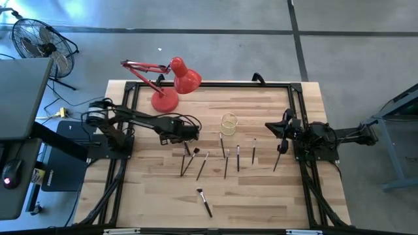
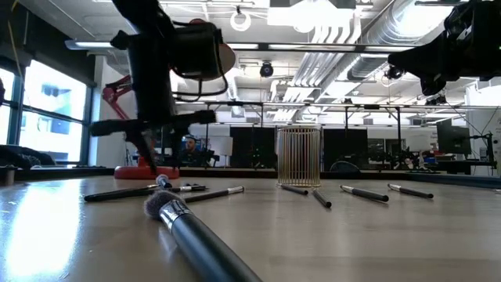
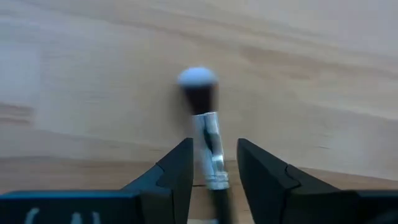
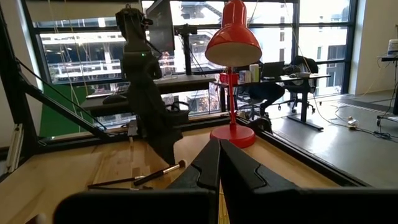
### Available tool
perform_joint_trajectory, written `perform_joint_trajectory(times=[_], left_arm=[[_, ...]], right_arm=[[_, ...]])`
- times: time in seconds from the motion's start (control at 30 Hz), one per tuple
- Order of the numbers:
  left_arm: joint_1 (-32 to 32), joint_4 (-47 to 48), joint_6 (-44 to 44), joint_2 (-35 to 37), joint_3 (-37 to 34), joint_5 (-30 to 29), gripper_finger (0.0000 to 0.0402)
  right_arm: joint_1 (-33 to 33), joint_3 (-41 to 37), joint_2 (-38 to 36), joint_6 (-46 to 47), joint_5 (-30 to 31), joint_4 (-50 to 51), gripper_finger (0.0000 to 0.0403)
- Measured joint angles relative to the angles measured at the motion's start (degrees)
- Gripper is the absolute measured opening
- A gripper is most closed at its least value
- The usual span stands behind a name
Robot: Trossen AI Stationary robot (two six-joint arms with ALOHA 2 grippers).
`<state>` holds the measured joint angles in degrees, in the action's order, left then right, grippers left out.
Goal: Put items in baskets/containers
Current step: Put the black powder brush into the yellow container
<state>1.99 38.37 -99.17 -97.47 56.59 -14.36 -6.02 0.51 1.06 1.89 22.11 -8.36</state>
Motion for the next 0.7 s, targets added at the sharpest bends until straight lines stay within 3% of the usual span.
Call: perform_joint_trajectory(times=[0.4,0.7], left_arm=[[-0.1,-1.7,1.5,-4.7,0.2,1.8,0.0119],[-0.1,-1.4,2.9,-4.7,0.2,2.4,0.0034]], right_arm=[[0.0,0.0,0.7,0.0,-0.6,0.8,0.0005],[0.0,0.0,0.7,0.0,-0.6,0.8,0.0005]])
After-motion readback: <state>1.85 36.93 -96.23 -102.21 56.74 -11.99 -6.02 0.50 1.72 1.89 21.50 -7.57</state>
